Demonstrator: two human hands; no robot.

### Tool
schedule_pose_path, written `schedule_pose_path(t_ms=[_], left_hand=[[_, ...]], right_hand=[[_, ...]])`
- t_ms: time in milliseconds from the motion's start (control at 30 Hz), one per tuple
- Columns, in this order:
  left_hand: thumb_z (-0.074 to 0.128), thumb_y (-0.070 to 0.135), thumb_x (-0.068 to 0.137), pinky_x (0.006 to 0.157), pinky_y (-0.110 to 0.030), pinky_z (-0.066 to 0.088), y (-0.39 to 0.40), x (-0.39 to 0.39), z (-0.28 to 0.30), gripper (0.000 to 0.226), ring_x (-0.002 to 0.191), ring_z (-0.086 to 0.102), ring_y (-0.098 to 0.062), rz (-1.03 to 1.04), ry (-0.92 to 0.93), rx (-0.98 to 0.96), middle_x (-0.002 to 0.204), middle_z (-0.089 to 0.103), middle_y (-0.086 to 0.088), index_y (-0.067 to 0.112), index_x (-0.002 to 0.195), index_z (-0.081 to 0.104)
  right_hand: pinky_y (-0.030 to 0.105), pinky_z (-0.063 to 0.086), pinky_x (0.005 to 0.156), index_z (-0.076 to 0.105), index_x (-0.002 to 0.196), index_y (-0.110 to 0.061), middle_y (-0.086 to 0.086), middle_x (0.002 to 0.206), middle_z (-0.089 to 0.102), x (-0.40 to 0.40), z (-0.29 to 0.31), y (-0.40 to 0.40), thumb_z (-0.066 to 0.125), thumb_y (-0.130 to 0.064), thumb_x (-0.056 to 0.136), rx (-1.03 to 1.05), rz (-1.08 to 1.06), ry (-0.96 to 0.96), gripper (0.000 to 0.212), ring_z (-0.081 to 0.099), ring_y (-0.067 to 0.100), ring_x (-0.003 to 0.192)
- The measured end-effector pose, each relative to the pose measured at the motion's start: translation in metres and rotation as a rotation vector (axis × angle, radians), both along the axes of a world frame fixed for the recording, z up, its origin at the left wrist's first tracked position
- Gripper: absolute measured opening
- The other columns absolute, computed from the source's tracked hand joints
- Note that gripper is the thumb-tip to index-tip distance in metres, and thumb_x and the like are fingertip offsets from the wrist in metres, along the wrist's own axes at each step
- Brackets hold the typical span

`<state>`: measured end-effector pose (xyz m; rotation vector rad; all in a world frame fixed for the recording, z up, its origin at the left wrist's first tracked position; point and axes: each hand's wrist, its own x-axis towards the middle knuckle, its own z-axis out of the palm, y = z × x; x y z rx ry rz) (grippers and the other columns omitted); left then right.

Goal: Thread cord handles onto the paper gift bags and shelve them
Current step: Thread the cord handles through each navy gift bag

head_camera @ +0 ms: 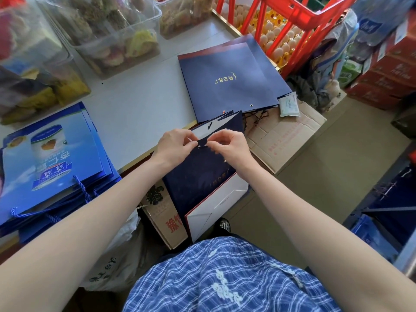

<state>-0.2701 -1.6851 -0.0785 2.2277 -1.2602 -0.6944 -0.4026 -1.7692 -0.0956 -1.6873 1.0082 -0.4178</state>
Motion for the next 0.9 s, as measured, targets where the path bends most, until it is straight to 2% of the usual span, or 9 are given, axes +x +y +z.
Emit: schedule_pose_path(t_ms=[100,167,267,400,567,667,733,800,900], left_hand=[[0.057,0.020,0.092,0.079,-0.026,0.044,-0.002,-0.002,0.000,0.018,0.092,0.061,-0.019,-0.015,0.009,0.002,0.100,0.068,-0.008,0.011,0.103,0.068],[0.057,0.020,0.091,0.077,-0.025,0.044,-0.004,-0.002,-0.001,0.018,0.088,0.060,-0.017,-0.018,0.015,-0.003,0.100,0.068,-0.008,0.012,0.103,0.068],[0.057,0.019,0.091,0.076,-0.023,0.041,-0.005,0.000,-0.002,0.017,0.085,0.057,-0.014,-0.007,0.027,-0.009,0.098,0.068,-0.007,0.012,0.101,0.069],[0.057,0.018,0.090,0.078,-0.022,0.040,-0.003,0.005,0.002,0.017,0.089,0.060,-0.016,0.004,0.054,-0.016,0.097,0.069,-0.007,0.011,0.100,0.070],[0.056,0.018,0.091,0.081,-0.025,0.043,-0.004,0.011,0.007,0.016,0.092,0.061,-0.018,-0.029,0.063,-0.018,0.096,0.069,-0.003,0.015,0.100,0.069],[0.056,0.018,0.092,0.080,-0.025,0.043,-0.001,0.018,0.006,0.014,0.089,0.060,-0.017,-0.073,0.095,-0.011,0.094,0.068,-0.002,0.016,0.099,0.067],[0.057,0.019,0.091,0.081,-0.027,0.045,0.002,0.022,0.005,0.010,0.087,0.061,-0.017,-0.100,0.141,-0.010,0.094,0.069,-0.004,0.020,0.094,0.067],[0.059,0.019,0.090,0.082,-0.029,0.046,0.004,0.023,0.005,0.009,0.086,0.062,-0.018,-0.115,0.179,-0.005,0.092,0.069,-0.006,0.023,0.089,0.066],[0.059,0.016,0.090,0.081,-0.028,0.047,0.004,0.024,0.005,0.010,0.086,0.063,-0.016,-0.133,0.215,0.000,0.090,0.070,-0.005,0.020,0.088,0.068]], right_hand=[[0.021,0.052,0.069,0.069,0.087,-0.011,0.005,0.084,0.067,0.000,0.000,-0.002,0.067,-0.011,0.085,-0.059,-0.016,0.004,0.003,0.061,0.011,0.072],[0.019,0.050,0.074,0.069,0.088,-0.010,0.001,0.085,0.066,0.000,-0.001,0.000,0.067,-0.010,0.084,-0.180,0.001,0.020,0.004,0.060,0.011,0.078],[0.012,0.045,0.073,0.069,0.087,-0.005,0.000,0.084,0.065,0.000,-0.002,0.005,0.067,-0.005,0.083,-0.393,0.069,0.006,0.005,0.057,0.008,0.077],[0.023,0.050,0.075,0.068,0.087,-0.004,0.002,0.083,0.067,0.000,-0.003,0.004,0.068,-0.003,0.081,-0.425,0.168,0.008,0.005,0.059,0.011,0.077],[0.024,0.049,0.079,0.064,0.099,-0.003,0.009,0.093,0.066,0.009,0.003,0.006,0.069,-0.008,0.082,-0.478,0.186,0.040,0.018,0.057,0.014,0.085],[0.031,0.039,0.087,0.062,0.110,-0.006,0.011,0.109,0.058,0.010,-0.001,-0.003,0.074,-0.020,0.078,-0.675,0.216,0.162,0.036,0.048,0.023,0.103],[0.040,0.033,0.096,0.063,0.113,-0.010,0.012,0.122,0.054,0.008,-0.001,-0.009,0.075,-0.028,0.076,-0.705,0.293,0.230,0.043,0.043,0.029,0.116],[0.043,0.029,0.101,0.066,0.106,-0.010,0.009,0.113,0.061,0.006,0.000,-0.014,0.073,-0.032,0.078,-0.670,0.393,0.232,0.037,0.049,0.030,0.111],[0.035,0.028,0.095,0.068,0.099,-0.008,0.005,0.095,0.065,0.006,0.002,-0.016,0.072,-0.033,0.079,-0.616,0.457,0.246,0.031,0.054,0.027,0.098]])
